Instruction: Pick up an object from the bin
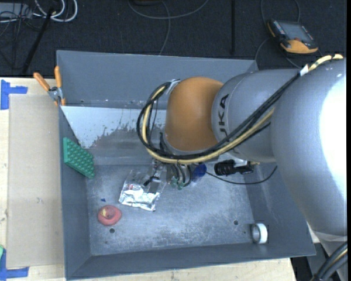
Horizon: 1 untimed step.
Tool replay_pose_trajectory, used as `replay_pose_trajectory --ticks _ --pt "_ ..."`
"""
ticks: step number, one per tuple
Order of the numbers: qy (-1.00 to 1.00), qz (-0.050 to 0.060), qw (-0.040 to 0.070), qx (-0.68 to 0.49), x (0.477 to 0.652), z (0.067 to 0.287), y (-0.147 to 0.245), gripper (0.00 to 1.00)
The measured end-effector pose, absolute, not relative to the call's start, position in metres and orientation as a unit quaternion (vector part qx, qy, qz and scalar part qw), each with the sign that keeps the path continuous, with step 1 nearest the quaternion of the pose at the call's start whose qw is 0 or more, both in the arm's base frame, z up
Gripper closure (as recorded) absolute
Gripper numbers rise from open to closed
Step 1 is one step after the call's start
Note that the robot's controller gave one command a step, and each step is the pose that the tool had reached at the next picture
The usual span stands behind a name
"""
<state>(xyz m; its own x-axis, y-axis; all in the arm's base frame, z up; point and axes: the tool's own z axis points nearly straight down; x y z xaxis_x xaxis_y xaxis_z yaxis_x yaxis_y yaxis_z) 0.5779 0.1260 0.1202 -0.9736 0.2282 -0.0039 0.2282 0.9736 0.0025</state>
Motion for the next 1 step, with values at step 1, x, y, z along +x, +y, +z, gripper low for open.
replay_pose_trajectory --ticks 1 --pt "0.993 0.001 0.001 0.115 0.5787 0.1418 0.1259 1.00"
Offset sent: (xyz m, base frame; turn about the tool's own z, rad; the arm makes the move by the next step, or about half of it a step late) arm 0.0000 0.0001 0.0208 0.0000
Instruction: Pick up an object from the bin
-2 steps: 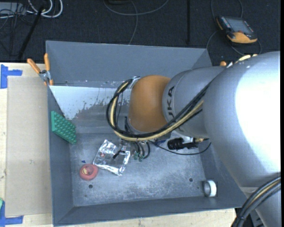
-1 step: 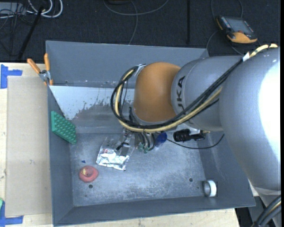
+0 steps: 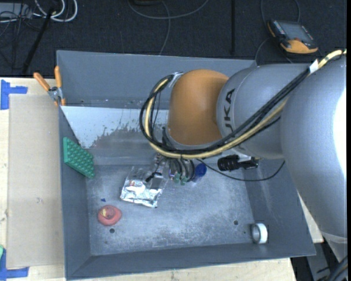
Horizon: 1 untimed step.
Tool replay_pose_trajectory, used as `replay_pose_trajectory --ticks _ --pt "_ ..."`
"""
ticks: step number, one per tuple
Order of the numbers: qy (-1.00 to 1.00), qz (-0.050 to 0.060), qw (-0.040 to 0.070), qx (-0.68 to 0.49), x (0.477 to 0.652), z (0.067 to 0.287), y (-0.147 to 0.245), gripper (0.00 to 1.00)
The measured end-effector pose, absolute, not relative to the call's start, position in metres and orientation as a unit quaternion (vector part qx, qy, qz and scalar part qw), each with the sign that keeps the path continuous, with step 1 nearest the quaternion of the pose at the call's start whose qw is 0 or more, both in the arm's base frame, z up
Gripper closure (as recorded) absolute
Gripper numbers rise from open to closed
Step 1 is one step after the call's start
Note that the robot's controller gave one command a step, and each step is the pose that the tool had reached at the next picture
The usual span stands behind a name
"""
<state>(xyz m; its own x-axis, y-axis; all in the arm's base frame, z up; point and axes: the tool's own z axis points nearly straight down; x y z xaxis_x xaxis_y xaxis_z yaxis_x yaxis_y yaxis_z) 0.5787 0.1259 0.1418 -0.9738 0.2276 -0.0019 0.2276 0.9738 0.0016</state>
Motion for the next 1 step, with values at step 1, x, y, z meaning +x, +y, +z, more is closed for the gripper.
replay_pose_trajectory --ticks 1 --pt "0.993 0.001 0.001 0.114 0.5796 0.1717 0.1256 1.00"
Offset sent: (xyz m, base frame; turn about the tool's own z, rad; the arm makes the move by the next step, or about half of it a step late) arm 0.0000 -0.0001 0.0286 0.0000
